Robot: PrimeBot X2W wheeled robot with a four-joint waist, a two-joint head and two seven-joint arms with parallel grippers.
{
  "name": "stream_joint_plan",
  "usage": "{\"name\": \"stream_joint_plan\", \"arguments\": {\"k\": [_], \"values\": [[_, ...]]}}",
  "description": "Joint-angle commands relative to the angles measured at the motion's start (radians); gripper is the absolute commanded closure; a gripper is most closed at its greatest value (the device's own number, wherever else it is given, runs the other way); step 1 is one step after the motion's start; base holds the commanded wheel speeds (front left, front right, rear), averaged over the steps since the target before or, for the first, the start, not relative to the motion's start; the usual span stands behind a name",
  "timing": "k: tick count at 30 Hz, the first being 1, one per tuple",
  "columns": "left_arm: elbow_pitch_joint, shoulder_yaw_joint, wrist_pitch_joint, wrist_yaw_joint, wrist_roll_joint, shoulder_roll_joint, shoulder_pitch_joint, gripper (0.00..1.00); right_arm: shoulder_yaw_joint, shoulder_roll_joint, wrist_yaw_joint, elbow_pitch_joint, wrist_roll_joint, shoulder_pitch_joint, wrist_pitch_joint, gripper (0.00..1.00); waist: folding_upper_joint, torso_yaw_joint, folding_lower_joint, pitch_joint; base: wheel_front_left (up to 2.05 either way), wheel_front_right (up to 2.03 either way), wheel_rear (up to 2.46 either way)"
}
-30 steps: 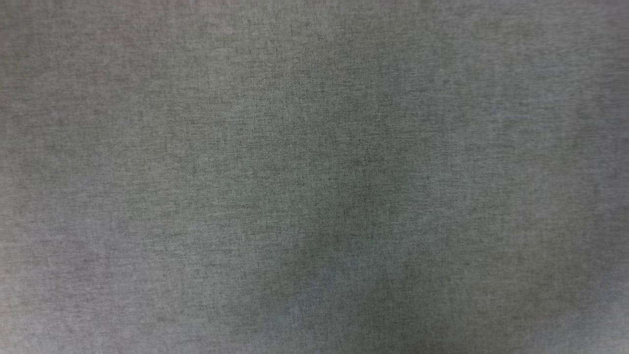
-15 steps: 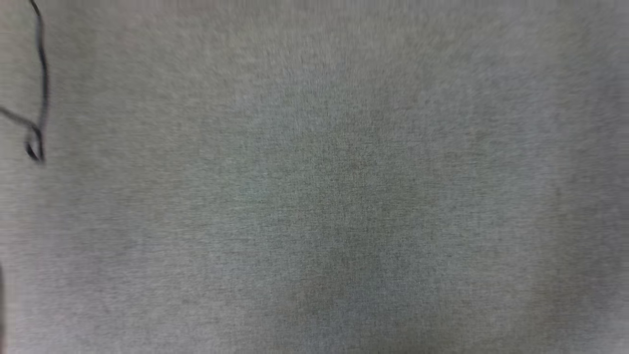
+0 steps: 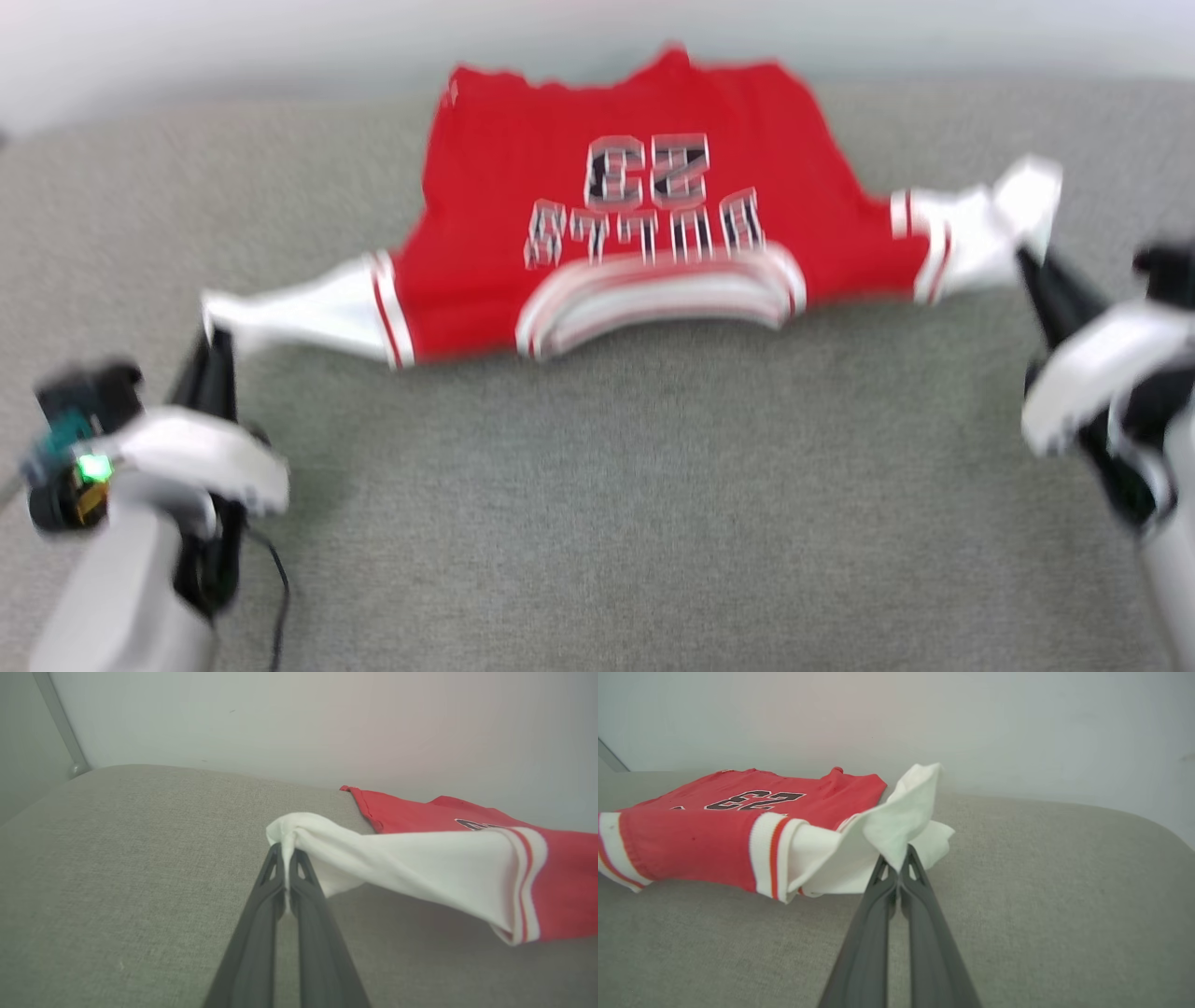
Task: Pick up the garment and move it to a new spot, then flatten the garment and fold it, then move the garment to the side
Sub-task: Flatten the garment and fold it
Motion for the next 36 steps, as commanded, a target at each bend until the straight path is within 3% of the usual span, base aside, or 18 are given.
{"name": "stream_joint_plan", "arguments": {"k": [1, 4, 11, 17, 20, 21, 22, 31, 36], "values": [[-0.037, 0.008, 0.009, 0.032, 0.002, 0.016, 0.076, 1.0, -0.04, -0.003, -0.005, -0.04, -0.008, 0.095, 0.012, 1.0, 0.0, 0.008, 0.0003, -0.106, 0.0, 0.0, 0.0], [-0.1, 0.005, 0.027, 0.068, 0.004, 0.019, 0.175, 1.0, -0.092, 0.005, -0.005, -0.105, -0.03, 0.207, 0.019, 1.0, 0.0, 0.011, 0.0003, -0.136, 0.0, 0.0, 0.0], [-0.346, 0.003, 0.123, 0.19, 0.001, 0.045, 0.495, 1.0, -0.233, 0.126, -0.005, -0.332, -0.098, 0.576, 0.131, 1.0, 0.0, 0.001, 0.0003, -0.223, 0.0, 0.0, 0.0], [-0.481, -0.021, 0.192, 0.252, -0.01, 0.04, 0.679, 1.0, -0.281, 0.225, -0.004, -0.444, -0.139, 0.787, 0.222, 1.0, 0.0, -0.004, 0.0003, -0.261, 0.0, 0.0, 0.0], [-0.519, -0.031, 0.2, 0.267, -0.015, 0.029, 0.733, 1.0, -0.29, 0.254, -0.004, -0.453, -0.146, 0.85, 0.254, 0.6, 0.0, -0.004, 0.0003, -0.27, 0.0, 0.0, 0.0], [-0.526, -0.036, 0.202, 0.269, -0.014, 0.027, 0.744, 1.0, -0.284, 0.257, -0.003, -0.451, -0.147, 0.863, 0.267, 0.06, 0.0, -0.003, 0.0003, -0.274, 0.0, 0.0, 0.0], [-0.533, -0.04, 0.201, 0.271, -0.014, 0.023, 0.751, 1.0, -0.281, 0.262, -0.003, -0.453, -0.142, 0.872, 0.277, 0.0, 0.0, -0.001, 0.0003, -0.276, 0.0, 0.0, 0.0], [-0.586, -0.064, 0.191, 0.269, 0.005, 0.017, 0.729, 1.0, -0.376, 0.26, -0.003, -0.542, -0.136, 0.777, 0.286, 0.0, 0.0, 0.022, 0.0003, -0.267, 0.0, 0.0, 0.0], [-0.63, -0.077, 0.188, 0.266, 0.02, 0.016, 0.688, 1.0, -0.441, 0.244, -0.003, -0.464, -0.12, 0.576, 0.324, 0.0, 0.0, 0.054, 0.0003, -0.213, 0.0, 0.0, 0.0]]}}
